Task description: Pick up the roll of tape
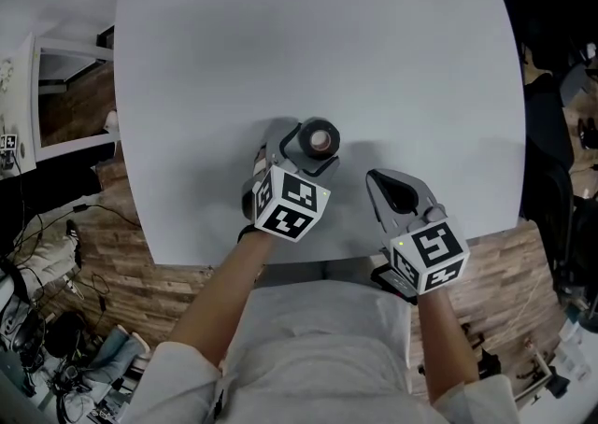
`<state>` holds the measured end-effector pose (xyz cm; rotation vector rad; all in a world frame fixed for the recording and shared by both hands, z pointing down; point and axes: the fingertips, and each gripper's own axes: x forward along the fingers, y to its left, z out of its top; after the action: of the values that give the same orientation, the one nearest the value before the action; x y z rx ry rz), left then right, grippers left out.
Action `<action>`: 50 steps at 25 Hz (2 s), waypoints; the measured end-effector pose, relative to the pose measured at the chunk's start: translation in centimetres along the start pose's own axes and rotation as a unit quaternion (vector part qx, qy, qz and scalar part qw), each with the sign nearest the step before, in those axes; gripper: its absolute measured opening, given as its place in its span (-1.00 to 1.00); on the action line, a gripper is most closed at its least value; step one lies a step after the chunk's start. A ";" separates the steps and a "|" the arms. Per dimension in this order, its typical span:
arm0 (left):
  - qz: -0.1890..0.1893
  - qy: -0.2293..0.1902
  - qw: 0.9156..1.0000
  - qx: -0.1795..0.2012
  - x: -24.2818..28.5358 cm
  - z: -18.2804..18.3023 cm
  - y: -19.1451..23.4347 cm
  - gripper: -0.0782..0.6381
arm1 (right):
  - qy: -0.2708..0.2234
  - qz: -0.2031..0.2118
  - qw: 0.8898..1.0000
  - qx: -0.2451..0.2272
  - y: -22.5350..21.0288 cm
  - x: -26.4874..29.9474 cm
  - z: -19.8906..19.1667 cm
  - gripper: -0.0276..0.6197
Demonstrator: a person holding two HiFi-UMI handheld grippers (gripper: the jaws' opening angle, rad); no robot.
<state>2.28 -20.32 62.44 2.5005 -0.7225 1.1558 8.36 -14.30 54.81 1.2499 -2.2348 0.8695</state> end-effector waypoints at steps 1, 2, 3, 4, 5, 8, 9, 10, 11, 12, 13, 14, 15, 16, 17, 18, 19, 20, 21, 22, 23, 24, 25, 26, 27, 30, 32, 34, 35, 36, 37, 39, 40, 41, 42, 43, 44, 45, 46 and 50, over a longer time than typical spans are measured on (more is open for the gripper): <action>-0.001 0.002 1.000 0.002 0.2 -0.1 0.0 0.32 | 0.001 0.000 1.000 0.001 0.0 0.0 -0.1 -0.90; -0.002 0.005 1.000 0.004 0.3 -0.2 -0.1 0.34 | 0.002 0.000 1.000 0.002 0.0 0.1 -0.2 -0.90; -0.003 0.007 1.000 0.006 0.4 -0.4 -0.1 0.34 | 0.003 0.000 1.000 0.003 0.0 0.2 -0.2 -0.90; -0.004 0.009 1.000 0.008 0.6 -0.5 -0.1 0.35 | 0.003 0.000 1.000 0.004 0.0 0.3 -0.3 -0.90; -0.003 0.010 1.000 0.009 0.7 -0.5 -0.1 0.36 | 0.004 0.000 1.000 0.005 0.0 0.3 -0.3 -0.90; 0.001 0.011 1.000 0.010 0.9 -0.4 0.0 0.37 | 0.005 0.000 1.000 0.008 -0.1 0.4 -0.4 -0.90; 0.002 0.011 1.000 0.011 1.0 -0.4 0.0 0.37 | 0.005 0.000 1.000 0.009 -0.1 0.3 -0.5 -0.90; 0.002 0.011 1.000 0.012 1.1 -0.3 0.0 0.37 | 0.006 0.001 1.000 0.010 -0.2 0.2 -0.6 -0.90; 0.002 0.011 1.000 0.012 1.1 -0.3 -0.1 0.38 | 0.007 0.001 1.000 0.010 -0.2 0.2 -0.8 -0.90; 0.001 0.011 1.000 0.012 1.2 -0.2 -0.1 0.37 | 0.008 0.001 1.000 0.010 -0.3 0.2 -0.9 -0.90; 0.000 0.011 1.000 0.011 1.2 -0.3 -0.1 0.37 | 0.008 0.002 1.000 0.011 -0.3 0.2 -1.0 -0.90; -0.001 0.011 1.000 0.010 1.2 -0.3 0.0 0.37 | 0.009 0.002 1.000 0.011 -0.2 0.3 -1.1 -0.90; -0.001 0.011 1.000 0.009 1.2 -0.4 0.0 0.37 | 0.010 0.003 1.000 0.011 -0.1 0.4 -1.2 -0.90; -0.002 0.011 1.000 0.009 1.2 -0.4 0.1 0.36 | 0.010 0.004 1.000 0.011 0.0 0.5 -1.2 -0.90; -0.002 0.011 1.000 0.009 1.2 -0.4 0.0 0.36 | 0.011 0.005 1.000 0.011 0.1 0.5 -1.2 -0.90; -0.002 0.011 1.000 0.008 1.2 -0.4 0.0 0.34 | 0.011 0.005 1.000 0.011 0.1 0.5 -1.3 -0.90; -0.001 0.010 1.000 0.008 1.2 -0.3 0.0 0.32 | 0.011 0.006 1.000 0.010 0.1 0.5 -1.3 -0.90; -0.001 0.008 1.000 0.008 1.1 -0.3 0.0 0.28 | 0.012 0.007 1.000 0.010 0.1 0.6 -1.3 -0.90; -0.001 0.007 1.000 0.007 1.1 -0.2 0.1 0.24 | 0.012 0.007 1.000 0.010 0.1 0.6 -1.4 -0.90; -0.001 0.007 1.000 0.007 1.1 -0.2 0.2 0.24 | 0.013 0.008 1.000 0.010 0.2 0.7 -1.4 -0.90; 0.000 0.006 1.000 0.007 1.0 -0.2 0.2 0.23 | 0.014 0.009 1.000 0.010 0.3 0.8 -1.3 -0.90; 0.000 0.005 1.000 0.007 0.9 -0.2 0.3 0.23 | 0.014 0.009 1.000 0.010 0.4 0.8 -1.3 -0.90; 0.000 0.005 1.000 0.006 0.9 -0.2 0.3 0.22 | 0.014 0.010 1.000 0.009 0.5 0.9 -1.2 -0.90; 0.001 0.005 1.000 0.006 0.8 -0.2 0.4 0.22 | 0.014 0.011 1.000 0.009 0.6 1.0 -1.1 -0.90; 0.001 0.006 1.000 0.005 0.8 -0.3 0.4 0.21 | 0.014 0.011 1.000 0.008 0.7 1.0 -1.1 -0.90; 0.002 0.005 1.000 0.001 0.8 -0.2 0.4 0.20 | 0.015 0.015 1.000 0.007 0.7 1.0 -1.1 -0.90; 0.003 0.004 1.000 -0.004 0.8 -0.2 0.4 0.20 | 0.018 0.016 1.000 0.006 0.8 1.0 -1.1 -0.90; 0.003 0.002 1.000 -0.010 0.6 -0.3 0.5 0.19 | 0.018 0.017 1.000 0.006 0.8 1.0 -1.1 -0.90; 0.004 0.002 1.000 -0.012 0.5 -0.3 0.5 0.19 | 0.018 0.017 1.000 0.006 0.8 1.0 -1.1 -0.90; 0.004 0.001 1.000 -0.013 0.5 -0.4 0.5 0.19 | 0.017 0.017 1.000 0.005 0.8 1.1 -1.1 -0.90; 0.005 0.001 1.000 -0.013 0.5 -0.4 0.5 0.19 | 0.017 0.017 1.000 0.005 0.8 1.1 -1.1 -0.90; 0.005 0.001 1.000 -0.013 0.5 -0.4 0.4 0.19 | 0.017 0.018 1.000 0.004 0.7 1.0 -1.1 -0.90; 0.005 0.001 1.000 -0.014 0.4 -0.4 0.3 0.19 | 0.017 0.019 1.000 0.004 0.7 0.9 -1.1 -0.90; 0.005 0.000 1.000 -0.014 0.4 -0.4 0.2 0.19 | 0.016 0.019 1.000 0.003 0.7 0.8 -1.2 -0.90; 0.006 0.000 1.000 -0.015 0.3 -0.4 0.1 0.19 | 0.015 0.020 1.000 0.002 0.7 0.7 -1.1 -0.90; 0.007 -0.001 1.000 -0.015 0.2 -0.3 0.0 0.19 | 0.015 0.020 1.000 0.001 0.7 0.5 -1.1 -0.90; 0.009 -0.002 1.000 -0.015 0.1 -0.2 -0.1 0.19 | 0.014 0.019 1.000 0.000 0.8 0.4 -1.0 -0.90; 0.010 -0.004 1.000 -0.015 -0.1 -0.1 -0.2 0.19 | 0.014 0.019 1.000 -0.002 0.8 0.2 -0.9 -0.90; 0.011 -0.006 1.000 -0.015 -0.3 0.1 -0.2 0.19 | 0.013 0.019 1.000 -0.004 0.8 0.0 -0.9 -0.90; 0.017 -0.014 1.000 -0.017 -1.1 0.4 -0.1 0.19 | 0.008 0.019 1.000 -0.013 1.2 -0.3 -0.2 -0.90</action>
<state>2.04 -20.07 61.32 2.4902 -0.7885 1.1139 7.53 -13.50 54.40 1.1871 -2.2566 0.8589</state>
